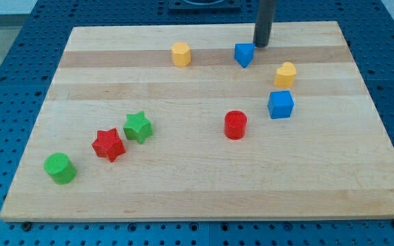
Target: Slide the red circle closure to the green star
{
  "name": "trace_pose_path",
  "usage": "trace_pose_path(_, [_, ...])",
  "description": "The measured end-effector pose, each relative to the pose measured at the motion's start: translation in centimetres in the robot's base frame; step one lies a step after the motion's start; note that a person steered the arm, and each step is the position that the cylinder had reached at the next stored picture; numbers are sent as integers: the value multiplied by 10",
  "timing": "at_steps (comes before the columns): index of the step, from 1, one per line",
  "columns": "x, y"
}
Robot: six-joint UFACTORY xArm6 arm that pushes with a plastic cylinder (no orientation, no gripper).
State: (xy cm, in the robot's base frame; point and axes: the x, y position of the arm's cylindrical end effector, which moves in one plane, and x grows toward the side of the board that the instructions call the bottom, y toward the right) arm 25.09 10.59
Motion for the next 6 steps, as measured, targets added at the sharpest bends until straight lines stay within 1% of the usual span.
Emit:
trace_pose_path(1, [-1, -55])
trace_pose_path(2, [0, -125])
trace_pose_path(3, [0, -164])
trace_pose_path(4, [0, -179])
trace_pose_path(5, [4, -206])
trace_pose_path(6, [4, -207])
